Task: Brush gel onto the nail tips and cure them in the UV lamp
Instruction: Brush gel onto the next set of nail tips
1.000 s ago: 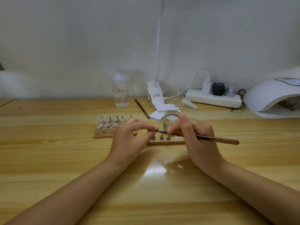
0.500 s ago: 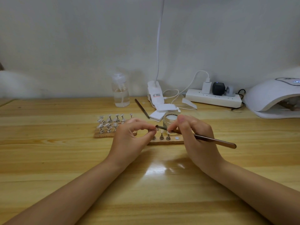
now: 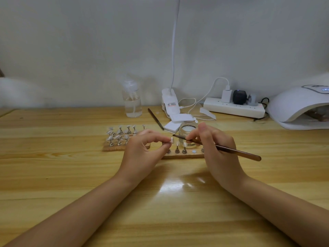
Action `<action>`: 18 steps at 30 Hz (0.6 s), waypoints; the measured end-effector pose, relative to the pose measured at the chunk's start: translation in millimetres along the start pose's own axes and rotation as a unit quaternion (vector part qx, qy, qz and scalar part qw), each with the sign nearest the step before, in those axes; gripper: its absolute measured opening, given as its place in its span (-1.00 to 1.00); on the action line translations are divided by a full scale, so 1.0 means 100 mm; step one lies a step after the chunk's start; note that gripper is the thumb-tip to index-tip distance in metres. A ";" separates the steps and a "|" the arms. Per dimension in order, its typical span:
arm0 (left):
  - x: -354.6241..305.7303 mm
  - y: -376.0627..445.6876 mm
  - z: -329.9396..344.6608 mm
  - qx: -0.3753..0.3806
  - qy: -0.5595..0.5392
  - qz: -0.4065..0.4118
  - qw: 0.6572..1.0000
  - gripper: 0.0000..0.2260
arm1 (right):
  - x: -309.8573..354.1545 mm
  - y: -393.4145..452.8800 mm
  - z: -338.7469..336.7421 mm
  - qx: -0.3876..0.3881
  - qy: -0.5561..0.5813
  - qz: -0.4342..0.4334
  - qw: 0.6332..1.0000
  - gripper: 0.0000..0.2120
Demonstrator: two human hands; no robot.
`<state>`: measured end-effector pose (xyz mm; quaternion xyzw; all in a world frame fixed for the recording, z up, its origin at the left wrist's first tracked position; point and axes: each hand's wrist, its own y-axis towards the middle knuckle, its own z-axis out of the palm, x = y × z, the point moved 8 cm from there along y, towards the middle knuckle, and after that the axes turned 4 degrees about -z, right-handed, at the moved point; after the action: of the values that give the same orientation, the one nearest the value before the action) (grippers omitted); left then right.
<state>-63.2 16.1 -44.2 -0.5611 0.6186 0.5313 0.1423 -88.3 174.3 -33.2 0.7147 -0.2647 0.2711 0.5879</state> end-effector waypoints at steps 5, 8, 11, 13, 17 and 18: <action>0.01 0.00 -0.01 -0.003 0.004 0.001 1.000 -0.73 | 0.02 -0.01 0.03 0.011 0.013 -0.016 1.000 -0.63; 0.00 0.00 0.00 -0.006 0.003 0.003 1.000 -0.74 | 0.01 -0.02 0.02 0.004 0.050 -0.005 0.999 -0.60; -0.01 0.00 -0.01 -0.005 0.002 0.006 1.000 -0.74 | 0.00 -0.02 -0.01 -0.012 0.059 0.000 0.998 -0.60; -0.02 -0.01 -0.01 -0.003 0.004 0.008 1.000 -0.74 | -0.01 -0.01 -0.02 -0.018 0.048 0.004 0.999 -0.64; -0.03 -0.01 0.00 0.001 0.006 0.008 1.000 -0.74 | -0.02 0.00 0.01 -0.004 0.033 0.014 0.999 -0.67; -0.03 -0.01 -0.01 0.000 0.007 0.008 1.000 -0.74 | -0.01 -0.01 0.02 0.001 0.034 0.015 0.999 -0.67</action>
<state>-61.7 17.1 -42.3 -0.5598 0.6240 0.5284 0.1343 -88.8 172.7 -35.1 0.7013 -0.2554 0.3043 0.5919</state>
